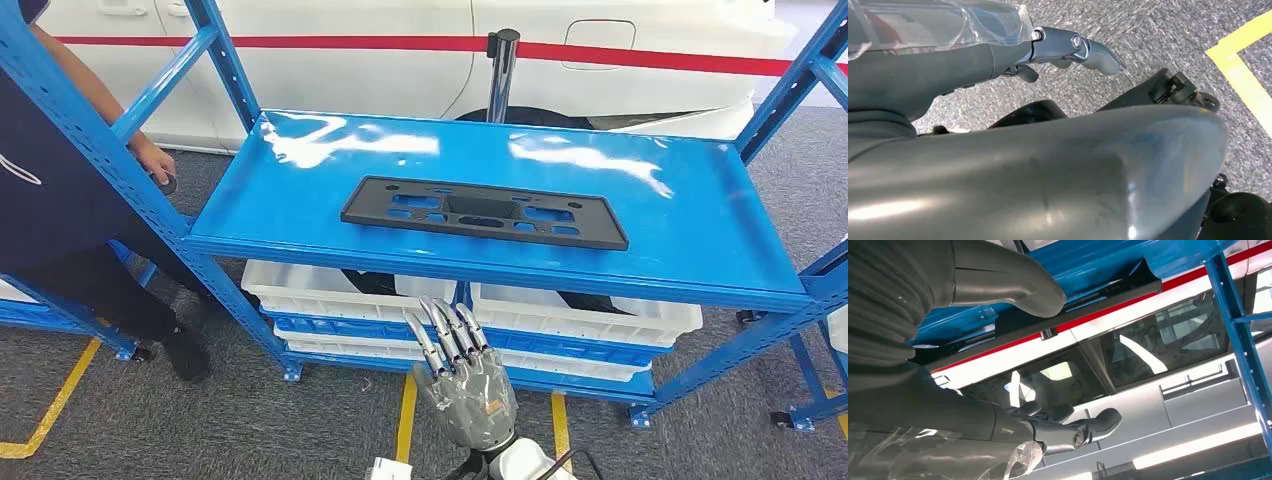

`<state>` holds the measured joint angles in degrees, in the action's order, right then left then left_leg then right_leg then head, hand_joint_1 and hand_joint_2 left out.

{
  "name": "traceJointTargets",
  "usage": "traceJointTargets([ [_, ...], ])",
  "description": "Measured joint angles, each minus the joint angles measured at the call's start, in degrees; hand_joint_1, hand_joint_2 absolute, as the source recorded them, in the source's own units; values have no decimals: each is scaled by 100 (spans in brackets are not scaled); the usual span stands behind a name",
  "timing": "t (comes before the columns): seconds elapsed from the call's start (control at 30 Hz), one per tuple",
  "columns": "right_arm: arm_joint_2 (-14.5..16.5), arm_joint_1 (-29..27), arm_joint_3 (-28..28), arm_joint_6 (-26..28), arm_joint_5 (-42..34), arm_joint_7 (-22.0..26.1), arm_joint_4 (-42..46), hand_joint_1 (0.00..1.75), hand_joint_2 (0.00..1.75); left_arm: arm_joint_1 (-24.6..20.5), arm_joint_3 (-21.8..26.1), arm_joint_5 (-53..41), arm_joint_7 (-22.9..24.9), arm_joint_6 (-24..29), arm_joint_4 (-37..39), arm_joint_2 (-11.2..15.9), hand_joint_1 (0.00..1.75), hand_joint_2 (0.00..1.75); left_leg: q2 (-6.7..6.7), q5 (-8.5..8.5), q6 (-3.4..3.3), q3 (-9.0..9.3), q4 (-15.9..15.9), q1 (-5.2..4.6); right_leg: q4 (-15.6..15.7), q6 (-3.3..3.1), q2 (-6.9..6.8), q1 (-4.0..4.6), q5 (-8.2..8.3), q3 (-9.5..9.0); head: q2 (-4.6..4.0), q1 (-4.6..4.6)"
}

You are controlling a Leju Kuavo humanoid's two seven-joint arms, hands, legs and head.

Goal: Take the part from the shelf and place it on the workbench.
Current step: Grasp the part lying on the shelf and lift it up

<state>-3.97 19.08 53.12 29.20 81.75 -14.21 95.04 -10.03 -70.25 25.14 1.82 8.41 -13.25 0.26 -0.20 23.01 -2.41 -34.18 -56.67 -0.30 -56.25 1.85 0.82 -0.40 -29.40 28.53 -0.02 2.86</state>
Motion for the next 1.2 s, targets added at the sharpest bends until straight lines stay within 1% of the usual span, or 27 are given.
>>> traceJointTargets([
  [0.07,-8,0,4,2,23,-13,-14,0,175,0,0,2,-12,0,0,1,0,0,0,3,-3,-2,-5,-3,5,2,0,-3,2,-1,0,0],
  [0.17,-30,5,12,1,126,-60,-36,0,175,1,0,15,-39,0,0,2,0,0,-2,31,-60,-5,-10,-33,48,31,-3,-26,12,-15,0,0],
  [0.23,-41,20,12,-19,204,-90,-31,0,175,3,0,27,-52,0,-1,1,0,0,3,5,-101,73,115,-2,54,57,-10,-10,-5,-43,-1,-2],
  [0.27,-46,28,13,-38,234,-102,-25,0,175,4,0,30,-56,-1,-1,1,0,0,9,-18,-116,134,198,24,-25,68,-15,-3,-57,-20,-1,-4],
  [0.3,-55,35,13,-61,260,-114,-19,0,175,3,0,31,-59,-1,-1,1,0,0,18,-40,-128,198,275,53,-246,85,-21,0,-173,75,-1,-7],
  [0.33,-68,37,14,-84,279,-123,-14,0,175,1,0,31,-60,-3,0,1,0,0,26,-43,-133,238,313,63,-579,105,-26,-15,-322,249,0,-10],
  [0.4,-98,39,18,-122,300,-134,-10,0,175,-3,2,32,-59,-12,0,1,0,0,32,-28,-127,265,325,81,-1275,164,-29,-62,-561,678,0,-12],
  [0.43,-117,37,22,-132,310,-136,-10,0,175,0,5,34,-59,-17,0,0,0,0,28,-12,-110,273,321,95,-1412,201,-32,-94,-539,802,0,-13],
  [0.47,-134,35,28,-139,319,-138,-9,0,175,6,9,37,-59,-20,0,0,0,0,21,9,-81,288,315,119,-1328,243,-38,-129,-403,816,0,-13],
  [0.53,-163,33,40,-143,329,-138,-7,0,175,17,17,40,-59,-20,1,4,0,0,9,75,19,329,276,174,-674,347,-61,-209,42,583,0,-15],
  [0.57,-174,35,45,-144,330,-138,-6,0,175,14,19,40,-59,-20,2,9,0,0,6,119,84,337,236,187,-344,377,-48,-232,200,446,0,-19],
  [0.6,-181,36,48,-146,331,-138,-5,0,175,7,21,38,-60,-20,3,15,0,0,3,155,141,338,202,186,-133,363,-30,-247,279,362,0,-20],
  [0.63,-186,36,51,-151,332,-139,-4,0,175,3,22,34,-60,-20,4,20,0,0,1,179,186,336,182,177,-45,325,-8,-249,284,331,0,-20],
  [0.7,-189,39,54,-165,339,-143,-3,0,175,3,24,25,-59,-20,4,22,0,0,-3,189,230,357,198,193,-62,183,22,-225,245,337,0,-15],
  [0.77,-188,44,55,-179,351,-145,5,0,175,-2,24,8,-56,-19,4,22,0,0,2,262,254,315,78,223,-58,88,24,-209,221,301,0,-15],
  [0.8,-187,48,56,-185,357,-145,12,0,175,-12,24,-2,-55,-18,4,22,0,0,4,366,261,201,-156,225,-54,46,22,-207,206,276,0,-13],
  [0.83,-187,47,56,-188,361,-146,19,0,175,-21,24,-10,-55,-17,4,22,0,0,7,507,263,11,-523,217,-52,10,19,-199,185,253,0,-11],
  [0.9,-187,44,63,-193,365,-147,23,0,175,-24,24,-25,-55,-18,4,22,0,0,7,767,249,-481,-1382,195,-52,-52,23,-163,135,206,0,-9],
  [0.93,-187,42,68,-197,365,-147,23,0,175,-21,24,-31,-55,-18,4,22,0,0,6,785,227,-666,-1637,182,-52,-75,32,-136,106,171,0,-9],
  [0.97,-187,41,74,-199,365,-149,23,0,175,-19,24,-39,-55,-18,4,22,0,0,6,683,188,-743,-1659,163,-51,-93,43,-105,73,123,0,-8],
  [1.0,-187,42,78,-203,369,-154,25,0,175,-19,23,-45,-55,-17,4,22,0,0,4,472,129,-702,-1440,132,-50,-106,54,-72,37,64,0,-8],
  [1.03,-187,43,79,-209,374,-160,30,0,175,-22,22,-55,-55,-15,4,22,0,0,-1,194,46,-574,-1037,86,-47,-115,62,-41,-4,-1,0,-8],
  [1.07,-187,43,80,-216,382,-166,36,0,175,-27,22,-66,-55,-10,5,36,0,0,-3,-15,-58,-418,-656,41,-40,-116,63,-10,-45,-53,-1,-13],
  [1.1,-189,43,81,-224,391,-170,43,0,175,-31,23,-77,-56,-4,7,44,0,0,-4,-154,-144,-289,-344,-6,-31,-110,66,1,-78,-87,-1,-18],
  [1.13,-191,40,82,-231,397,-172,50,0,175,-36,24,-88,-58,1,8,54,0,0,-5,-200,-212,-205,-151,-45,-22,-93,65,-3,-100,-102,-1,-21],
  [1.17,-193,33,84,-234,405,-173,55,0,175,-37,24,-96,-59,5,9,63,0,0,-2,-177,-243,-164,-91,-67,-19,-74,62,-7,-114,-99,-1,-24],
  [1.2,-195,24,87,-237,418,-173,61,0,175,-35,23,-105,-61,4,9,61,0,0,-4,-170,-200,-145,-30,-73,-22,-66,59,-14,-115,-94,0,-22],
])
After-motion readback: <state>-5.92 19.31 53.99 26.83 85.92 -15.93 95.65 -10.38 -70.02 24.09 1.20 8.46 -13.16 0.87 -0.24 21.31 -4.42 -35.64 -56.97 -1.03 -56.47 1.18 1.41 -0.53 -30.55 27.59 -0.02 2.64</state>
